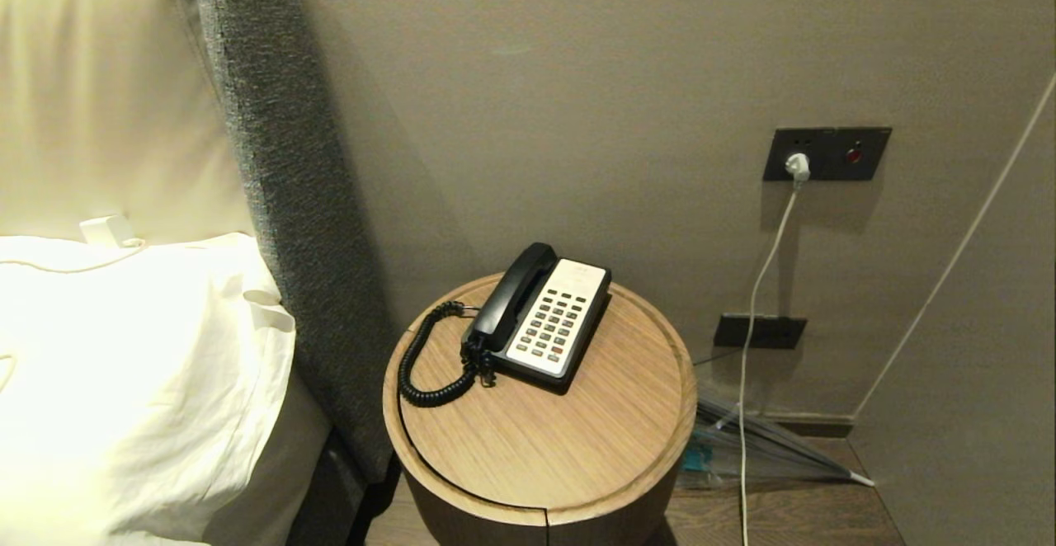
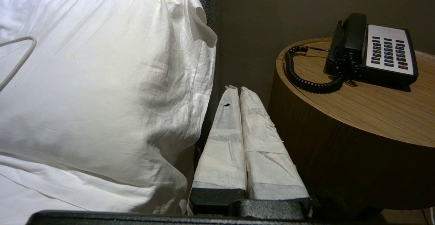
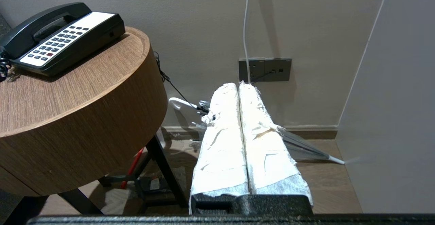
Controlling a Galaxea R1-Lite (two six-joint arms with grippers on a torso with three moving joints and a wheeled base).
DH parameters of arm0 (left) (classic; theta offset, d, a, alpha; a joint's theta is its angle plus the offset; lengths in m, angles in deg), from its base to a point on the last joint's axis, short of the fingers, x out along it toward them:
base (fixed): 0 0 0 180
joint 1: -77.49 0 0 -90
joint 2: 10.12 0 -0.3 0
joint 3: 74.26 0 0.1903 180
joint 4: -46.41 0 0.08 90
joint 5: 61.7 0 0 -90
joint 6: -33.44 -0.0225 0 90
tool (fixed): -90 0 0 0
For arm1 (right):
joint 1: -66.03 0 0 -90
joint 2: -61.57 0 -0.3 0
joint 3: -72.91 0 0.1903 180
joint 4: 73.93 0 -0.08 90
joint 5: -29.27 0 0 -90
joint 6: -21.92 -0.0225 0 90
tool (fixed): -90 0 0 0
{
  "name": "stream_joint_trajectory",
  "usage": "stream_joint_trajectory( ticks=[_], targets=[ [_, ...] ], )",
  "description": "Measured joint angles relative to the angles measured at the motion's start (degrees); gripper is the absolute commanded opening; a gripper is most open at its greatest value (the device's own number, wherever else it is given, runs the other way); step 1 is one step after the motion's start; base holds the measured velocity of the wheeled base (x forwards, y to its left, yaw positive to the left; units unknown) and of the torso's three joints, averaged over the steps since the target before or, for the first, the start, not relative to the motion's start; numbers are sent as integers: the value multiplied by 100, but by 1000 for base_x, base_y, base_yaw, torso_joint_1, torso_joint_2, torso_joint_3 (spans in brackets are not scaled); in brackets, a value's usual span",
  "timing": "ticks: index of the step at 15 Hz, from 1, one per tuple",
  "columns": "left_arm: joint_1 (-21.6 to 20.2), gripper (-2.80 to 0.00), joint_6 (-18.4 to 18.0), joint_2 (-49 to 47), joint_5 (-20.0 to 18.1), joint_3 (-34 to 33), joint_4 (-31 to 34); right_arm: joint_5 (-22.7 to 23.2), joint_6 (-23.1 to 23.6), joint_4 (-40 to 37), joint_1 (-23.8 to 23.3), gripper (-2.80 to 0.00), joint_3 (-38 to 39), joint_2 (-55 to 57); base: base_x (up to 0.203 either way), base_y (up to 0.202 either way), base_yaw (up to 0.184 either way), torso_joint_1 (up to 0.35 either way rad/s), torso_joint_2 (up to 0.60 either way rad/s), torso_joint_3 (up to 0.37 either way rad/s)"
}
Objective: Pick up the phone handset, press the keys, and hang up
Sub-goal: Pick up the desk phone handset
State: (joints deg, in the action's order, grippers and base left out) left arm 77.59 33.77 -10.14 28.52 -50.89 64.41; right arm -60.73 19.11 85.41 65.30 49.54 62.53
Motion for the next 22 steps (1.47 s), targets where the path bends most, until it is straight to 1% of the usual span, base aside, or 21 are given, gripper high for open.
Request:
stream_joint_trajectory(
  ticks=[17,22],
  targets=[
    [0,-280,4,0,2,0,0,0,-2,-3,0,-280,0,0,0,0,0,0,0,0],
    [0,-280,11,0,2,0,-4,0,0,-1,0,-280,0,0,0,0,0,2,2,-135]
  ],
)
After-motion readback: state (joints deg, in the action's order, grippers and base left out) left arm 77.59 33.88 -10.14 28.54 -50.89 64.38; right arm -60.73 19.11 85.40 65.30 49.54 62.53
